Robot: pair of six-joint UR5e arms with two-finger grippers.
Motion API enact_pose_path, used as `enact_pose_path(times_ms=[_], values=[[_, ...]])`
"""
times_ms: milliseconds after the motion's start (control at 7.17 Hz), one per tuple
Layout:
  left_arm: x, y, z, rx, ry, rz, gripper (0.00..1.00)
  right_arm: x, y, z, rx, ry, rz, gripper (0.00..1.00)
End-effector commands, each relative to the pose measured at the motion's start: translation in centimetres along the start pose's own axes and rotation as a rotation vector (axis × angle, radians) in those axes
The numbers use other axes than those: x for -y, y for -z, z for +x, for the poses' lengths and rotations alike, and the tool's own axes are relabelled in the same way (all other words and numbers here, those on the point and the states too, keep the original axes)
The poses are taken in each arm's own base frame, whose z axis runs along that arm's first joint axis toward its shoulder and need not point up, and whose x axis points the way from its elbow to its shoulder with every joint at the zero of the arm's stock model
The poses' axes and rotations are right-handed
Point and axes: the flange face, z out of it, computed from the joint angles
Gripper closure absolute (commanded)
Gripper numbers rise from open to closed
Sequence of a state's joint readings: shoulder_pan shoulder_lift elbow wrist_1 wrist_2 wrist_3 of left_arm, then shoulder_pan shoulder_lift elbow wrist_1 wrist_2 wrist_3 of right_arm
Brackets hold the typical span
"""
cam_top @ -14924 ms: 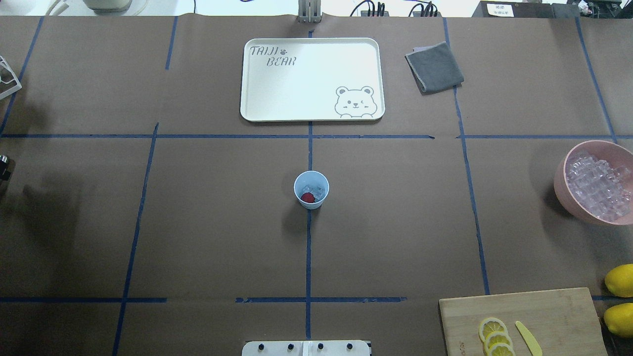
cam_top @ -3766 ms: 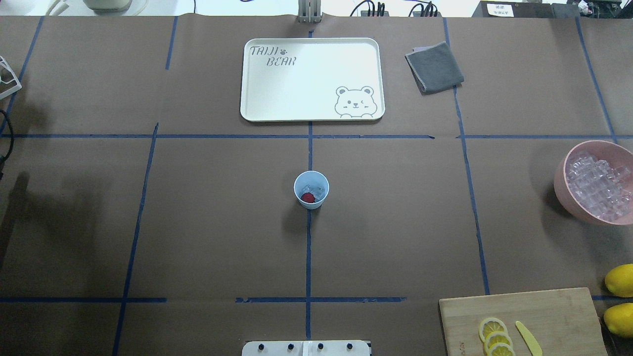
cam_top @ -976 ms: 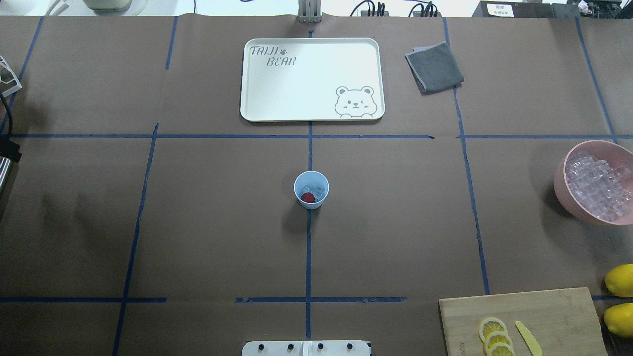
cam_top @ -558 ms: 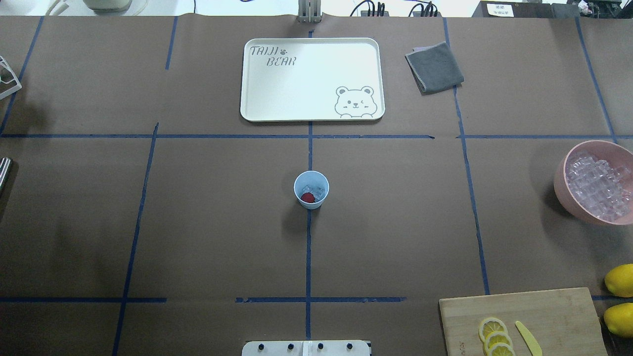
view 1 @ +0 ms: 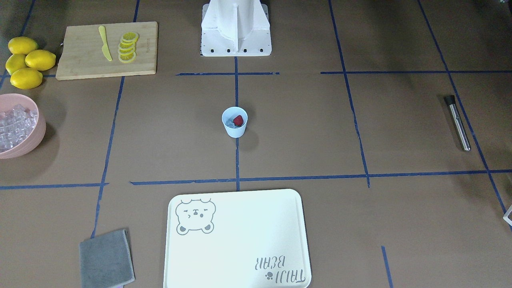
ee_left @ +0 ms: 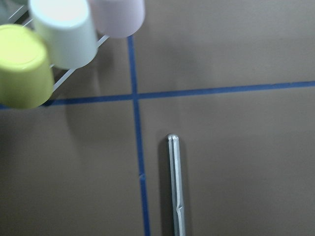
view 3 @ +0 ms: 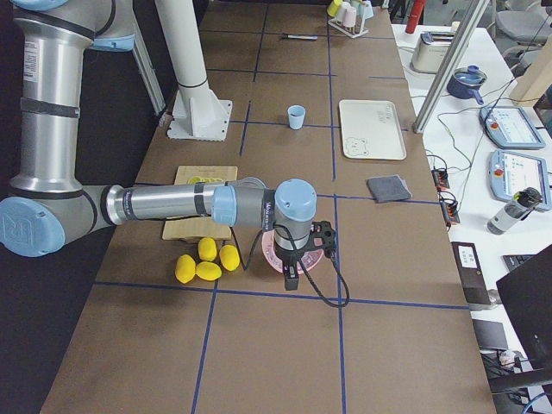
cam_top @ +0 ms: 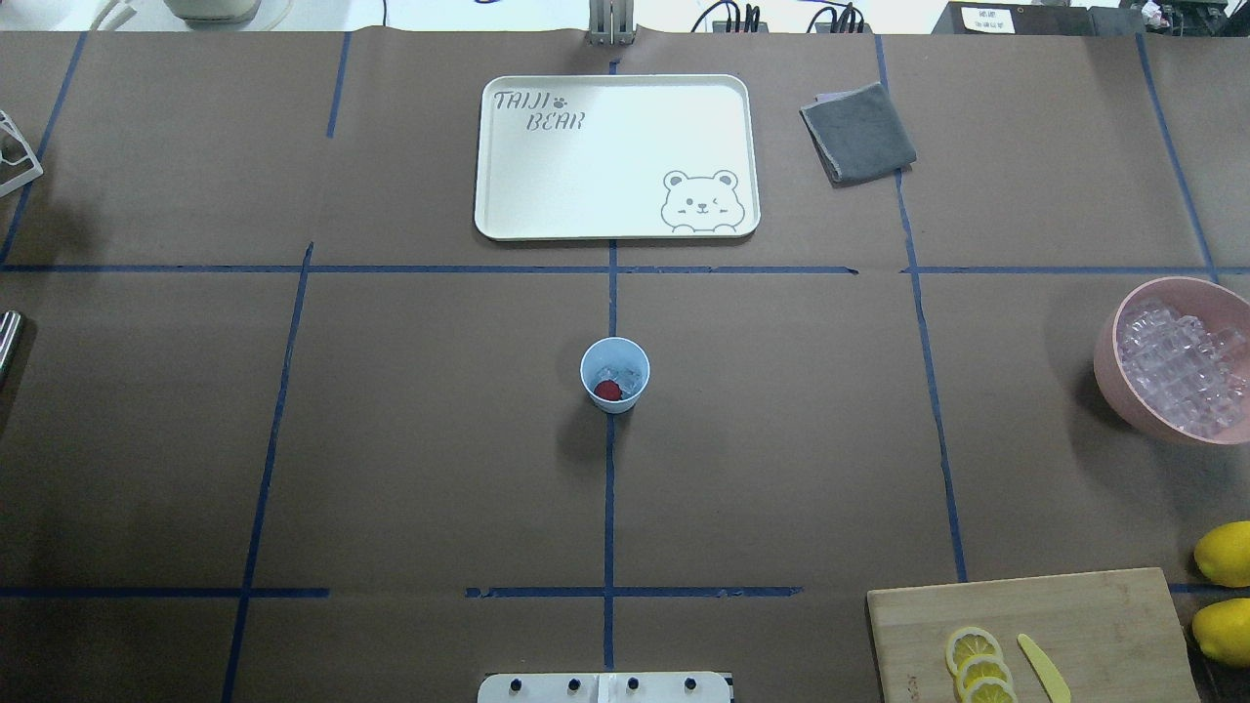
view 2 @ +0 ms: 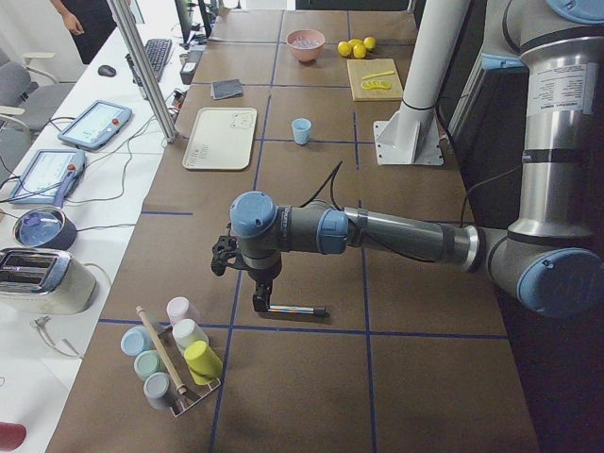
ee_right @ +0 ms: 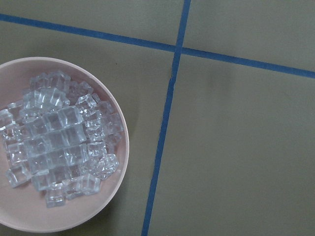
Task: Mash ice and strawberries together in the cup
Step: 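Open the left gripper to release the muddler and raise it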
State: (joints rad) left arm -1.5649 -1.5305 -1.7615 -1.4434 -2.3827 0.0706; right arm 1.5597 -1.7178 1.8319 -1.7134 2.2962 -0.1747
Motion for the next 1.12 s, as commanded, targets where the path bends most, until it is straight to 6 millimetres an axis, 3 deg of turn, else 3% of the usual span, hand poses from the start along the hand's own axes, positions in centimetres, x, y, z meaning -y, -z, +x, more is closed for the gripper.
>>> enact_pose_path(times_ms=[0, 139, 418, 697, 976], values=[[-0.7, -0.4, -2.7, 0.006, -0.024, -0.017, 0.00, -0.1, -0.3, 0.2, -0.006, -0.003, -0.007, 0.00], [-1.5, 0.0, -5.0, 0.002, -0.022, -0.009, 0.00, -0.1, -0.3, 0.3, -0.006, -0.004, -0.008, 0.00], [-2.1, -0.6, -5.6, -0.001, 0.001, -0.031, 0.00, -0.5, -0.6, 0.4, 0.001, -0.011, -0.014, 0.00], [-4.0, -1.4, -6.0, -0.005, 0.022, -0.053, 0.00, -0.1, -0.5, 0.3, 0.001, -0.014, -0.012, 0.00], [-4.9, -1.9, -6.4, -0.006, 0.014, -0.057, 0.00, 1.5, -0.5, -0.2, 0.001, -0.009, -0.016, 0.00]])
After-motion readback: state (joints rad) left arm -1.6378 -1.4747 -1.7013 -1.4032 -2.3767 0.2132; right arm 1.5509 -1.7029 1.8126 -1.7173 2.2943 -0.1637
